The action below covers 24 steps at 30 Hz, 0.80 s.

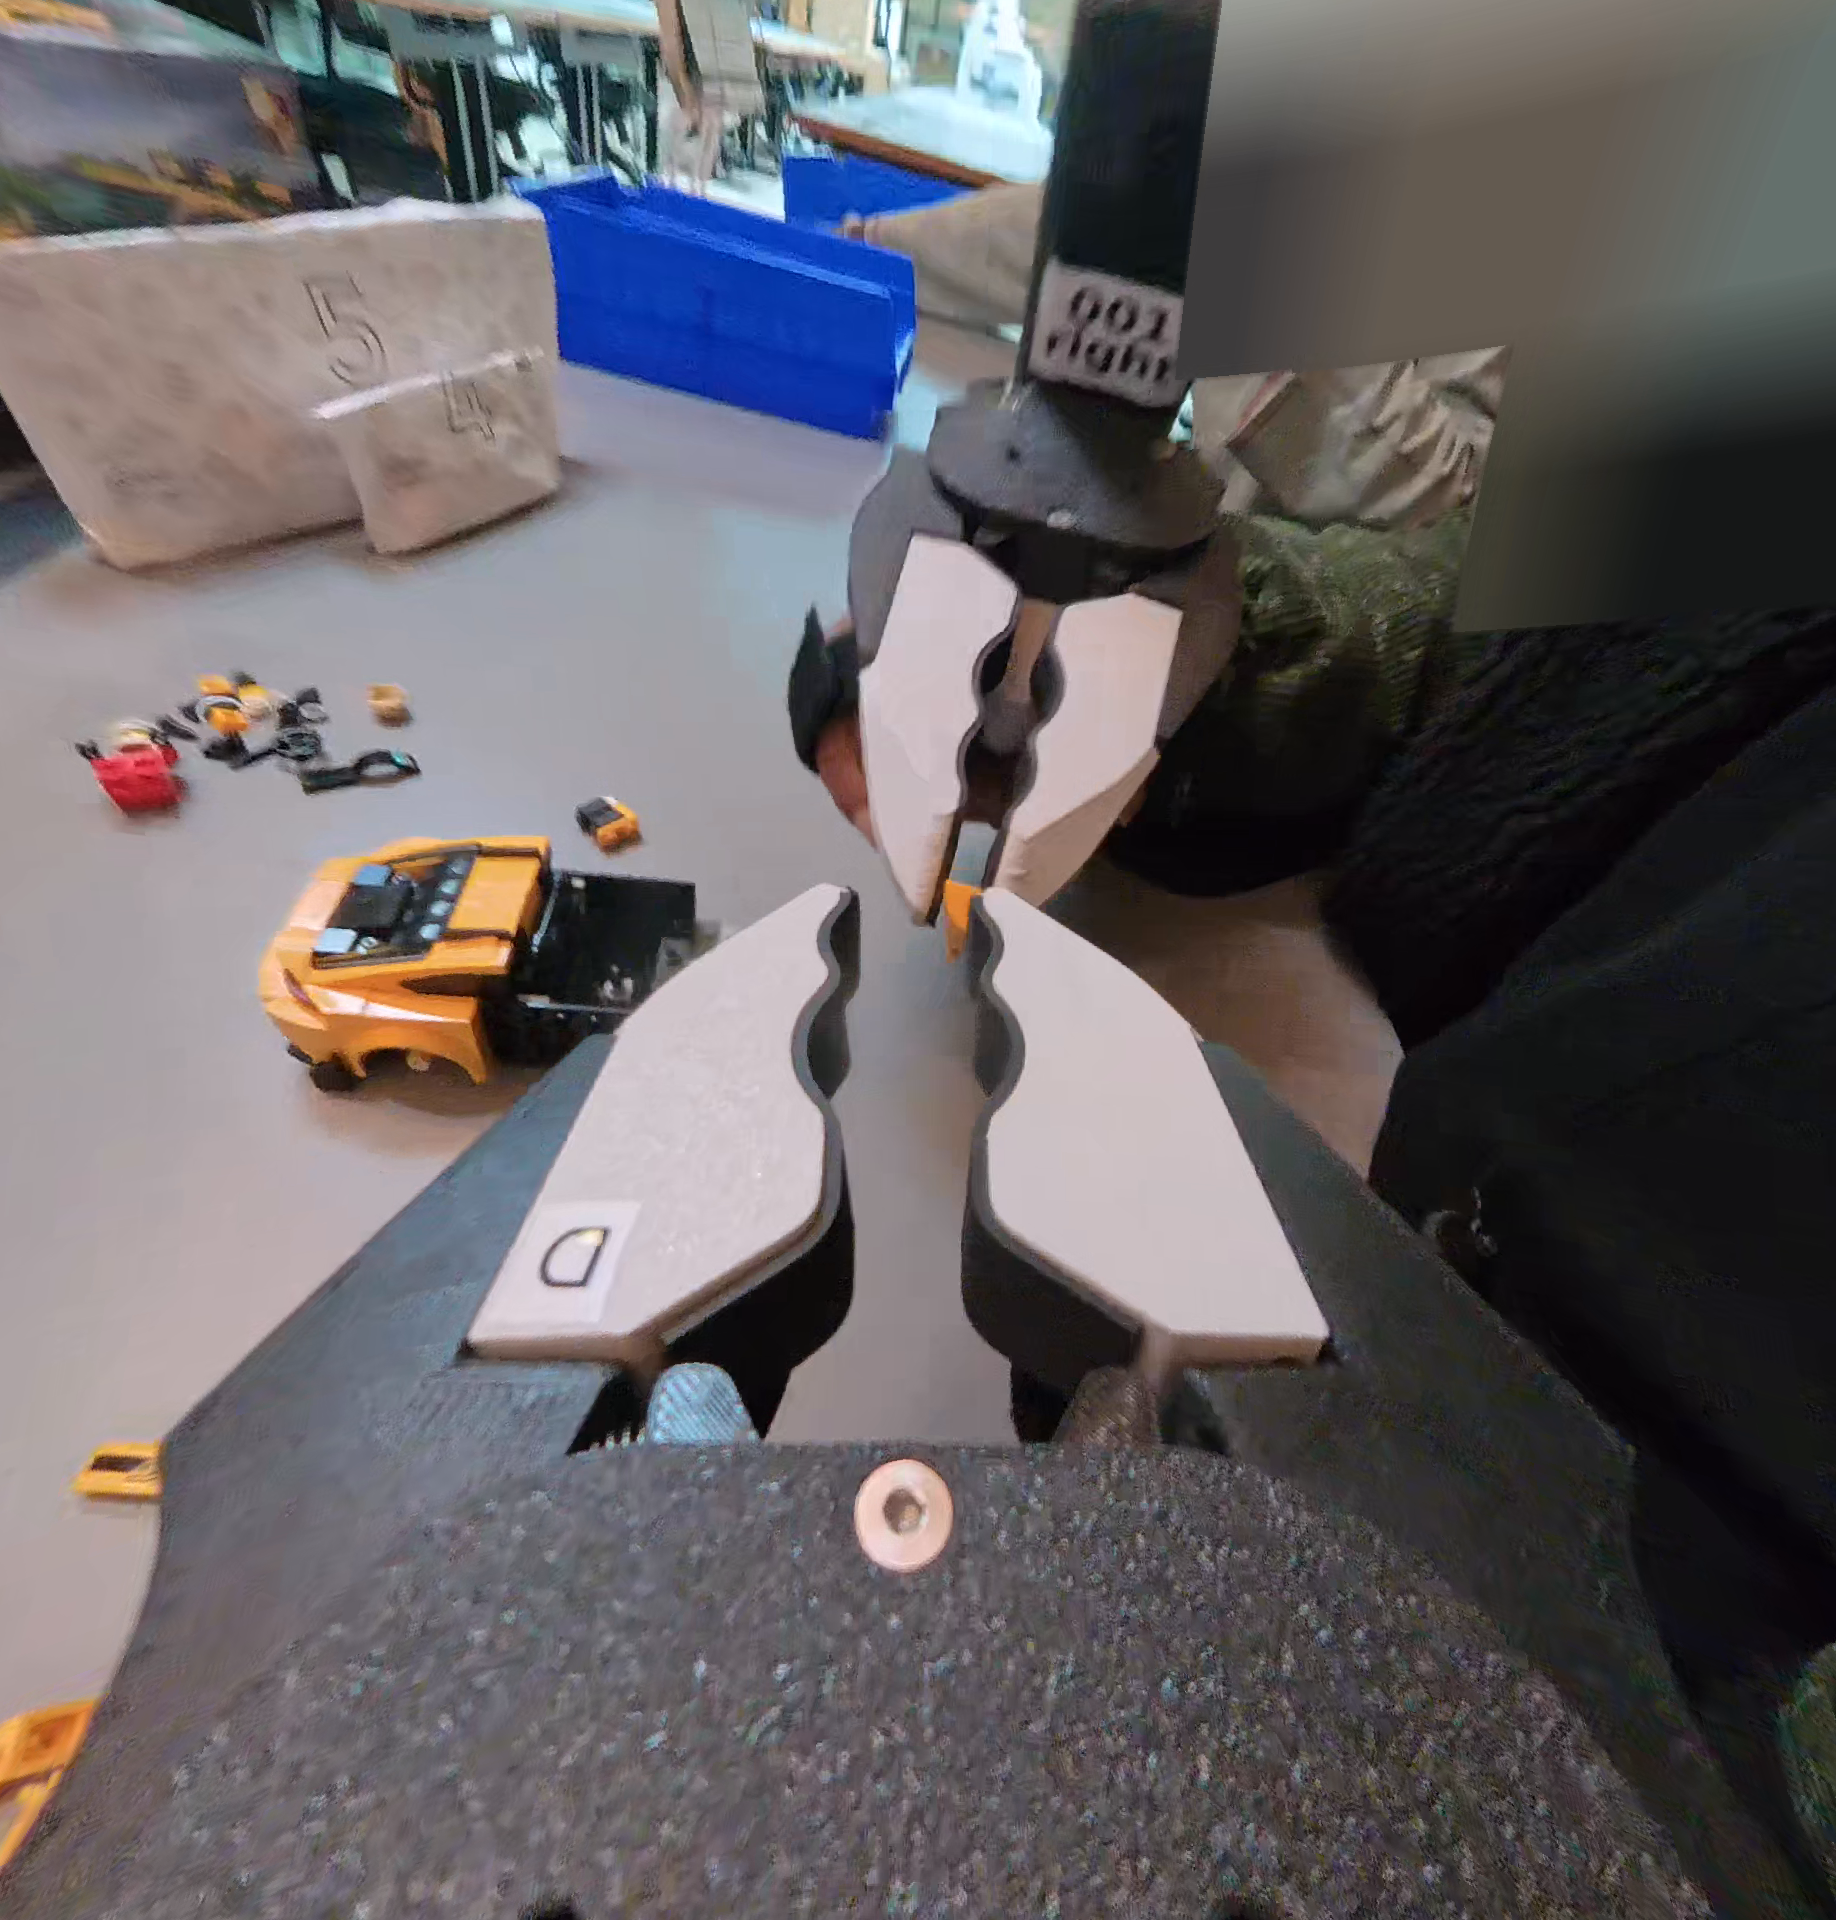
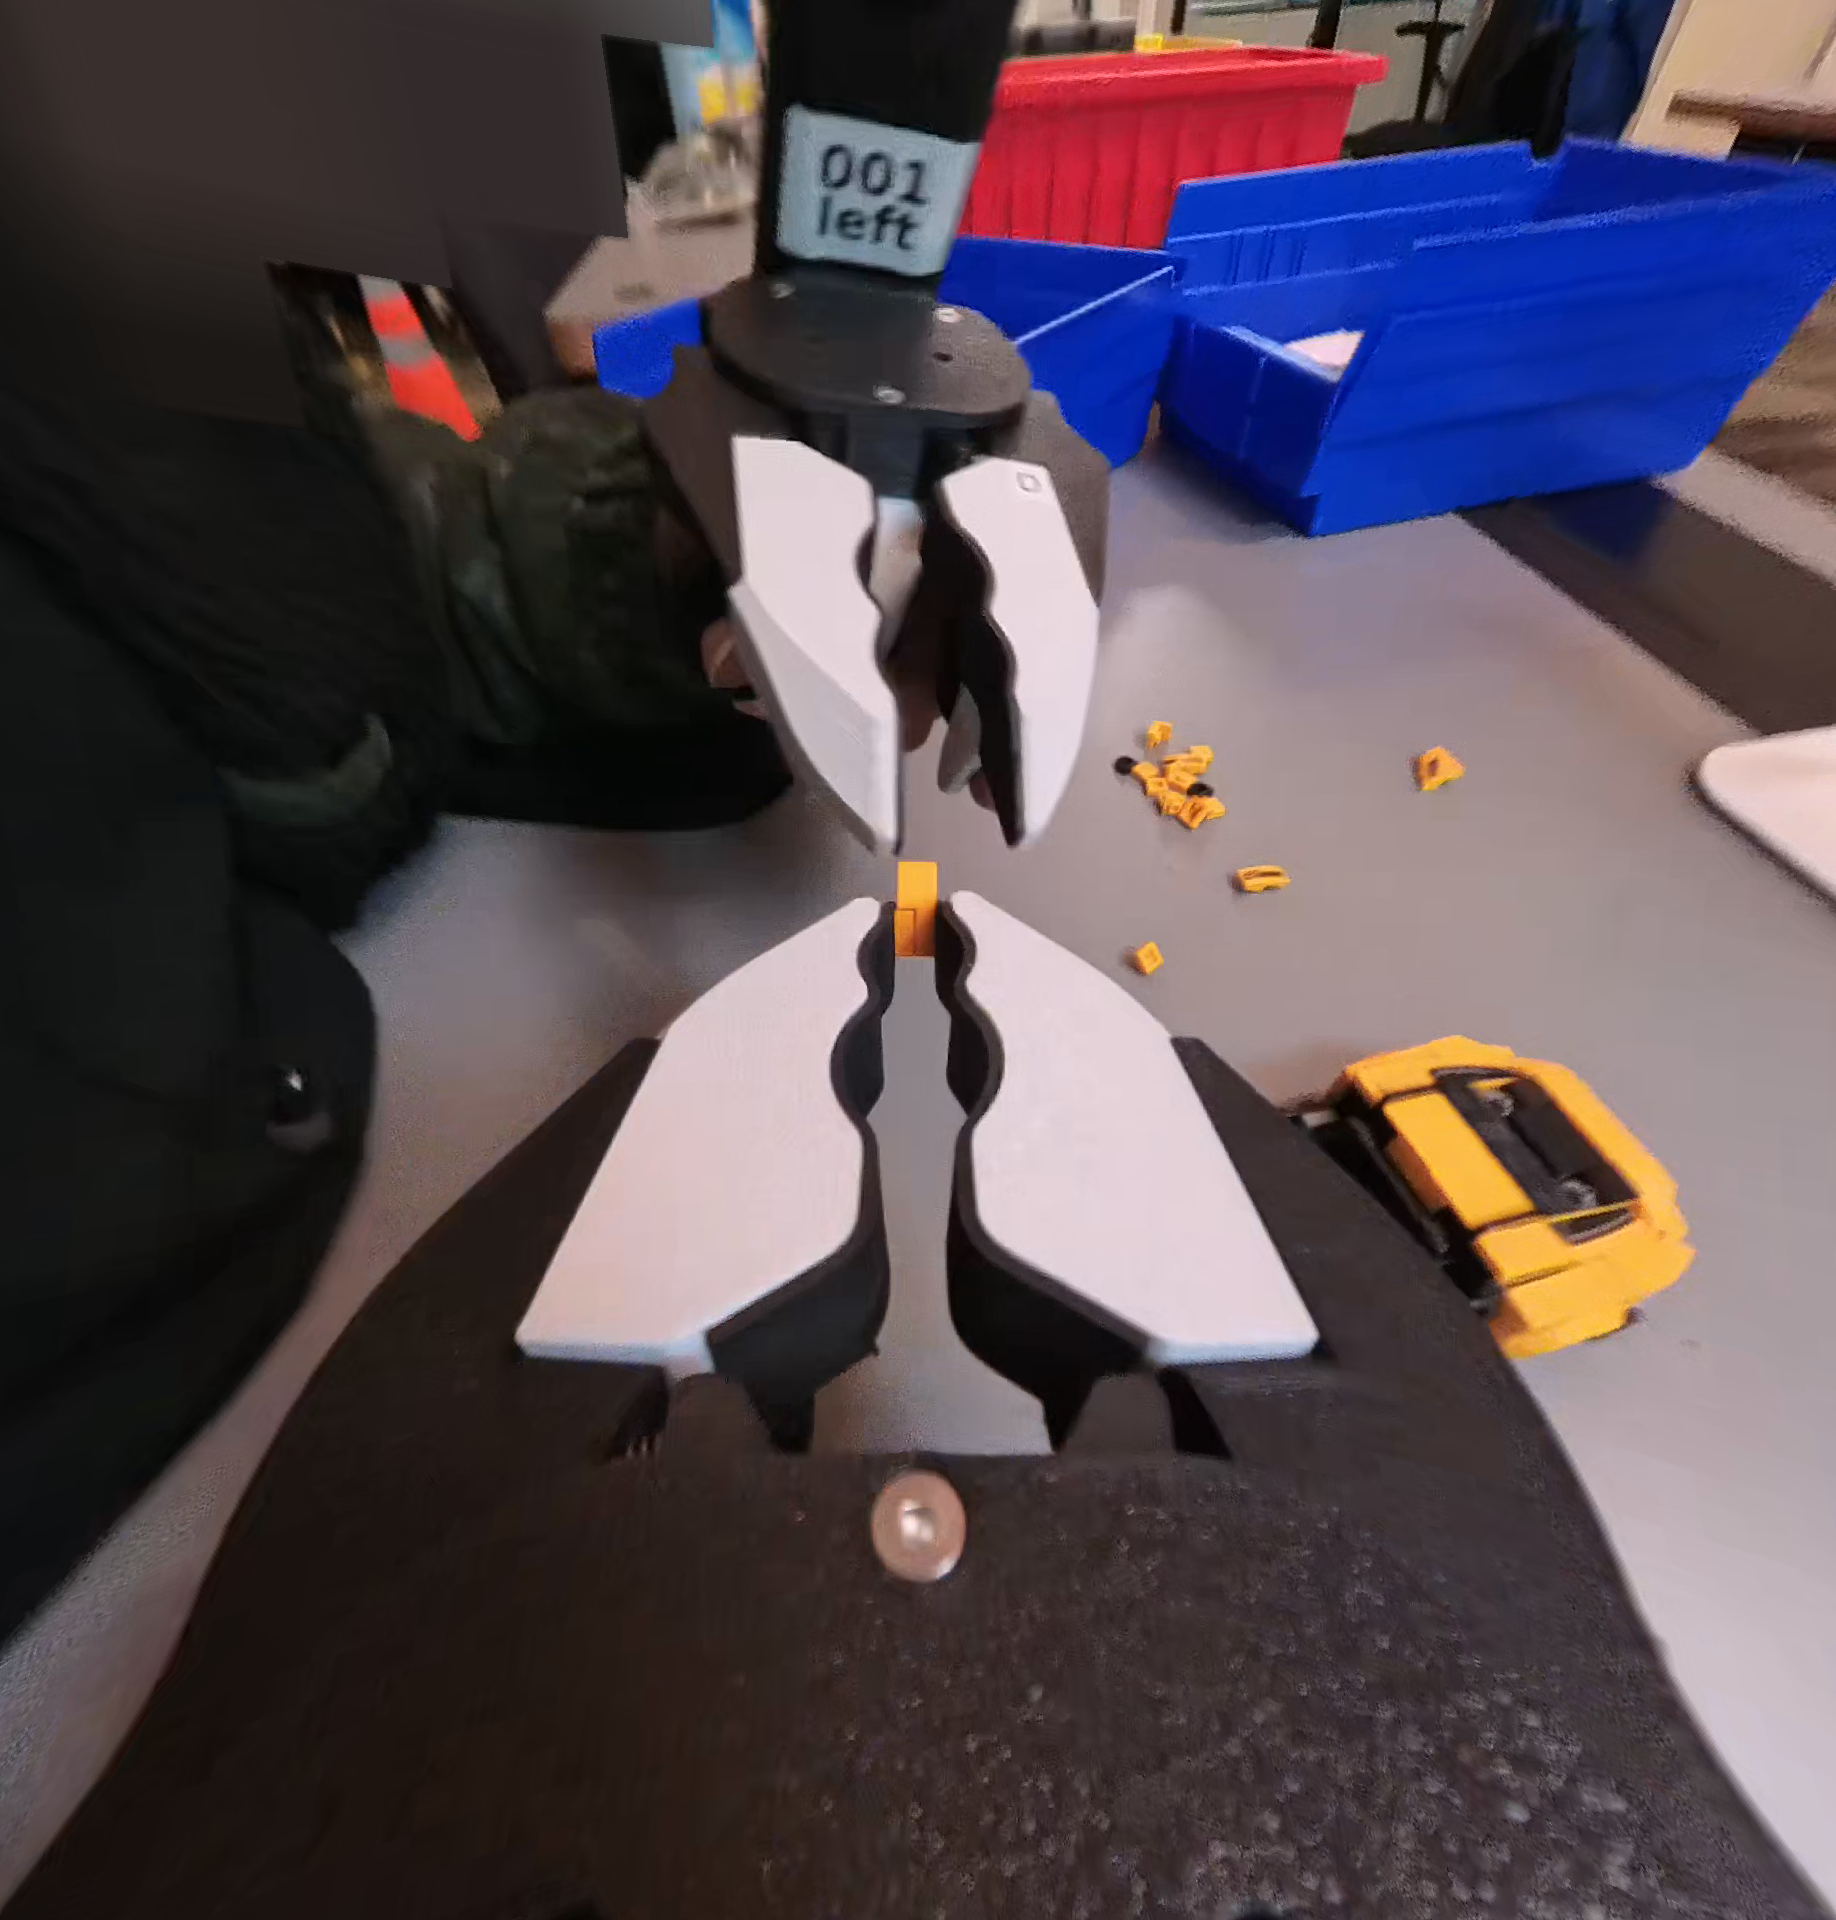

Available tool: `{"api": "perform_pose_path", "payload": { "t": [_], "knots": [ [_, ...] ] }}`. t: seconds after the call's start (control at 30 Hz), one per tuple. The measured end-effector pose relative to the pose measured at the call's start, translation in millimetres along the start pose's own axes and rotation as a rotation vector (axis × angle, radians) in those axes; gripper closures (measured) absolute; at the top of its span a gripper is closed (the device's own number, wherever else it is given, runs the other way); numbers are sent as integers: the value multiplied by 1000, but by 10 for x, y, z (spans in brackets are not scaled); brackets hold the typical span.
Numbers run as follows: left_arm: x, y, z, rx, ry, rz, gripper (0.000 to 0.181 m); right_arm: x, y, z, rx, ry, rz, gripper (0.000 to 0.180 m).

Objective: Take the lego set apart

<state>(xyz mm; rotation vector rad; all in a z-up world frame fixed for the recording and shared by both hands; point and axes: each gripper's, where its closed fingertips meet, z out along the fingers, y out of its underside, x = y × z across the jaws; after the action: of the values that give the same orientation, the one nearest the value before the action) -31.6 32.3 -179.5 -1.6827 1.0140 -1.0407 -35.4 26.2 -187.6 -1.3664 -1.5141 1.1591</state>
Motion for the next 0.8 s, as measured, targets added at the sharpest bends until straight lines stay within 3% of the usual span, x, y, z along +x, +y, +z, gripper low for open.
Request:
{"api": "perform_pose_path", "payload": {
  "t": [0.07,0.17,0.27,0.43,0.6,0.8],
  "knots": [
    [66,42,22,-23,35,14,170,-15,35,9,-44,48,-124,173],
    [77,71,45,-37,43,7,170,-18,77,6,-91,90,-226,173],
    [137,36,53,-10,95,-33,163,-25,94,3,-95,76,-200,173],
    [118,114,94,-54,81,-34,169,-56,103,10,-88,39,-154,173],
    [11,85,111,-18,68,-225,174,61,99,5,-83,109,-141,172],
    [-159,62,101,79,88,-533,175,223,91,-8,-111,288,-304,169]
  ]
}}
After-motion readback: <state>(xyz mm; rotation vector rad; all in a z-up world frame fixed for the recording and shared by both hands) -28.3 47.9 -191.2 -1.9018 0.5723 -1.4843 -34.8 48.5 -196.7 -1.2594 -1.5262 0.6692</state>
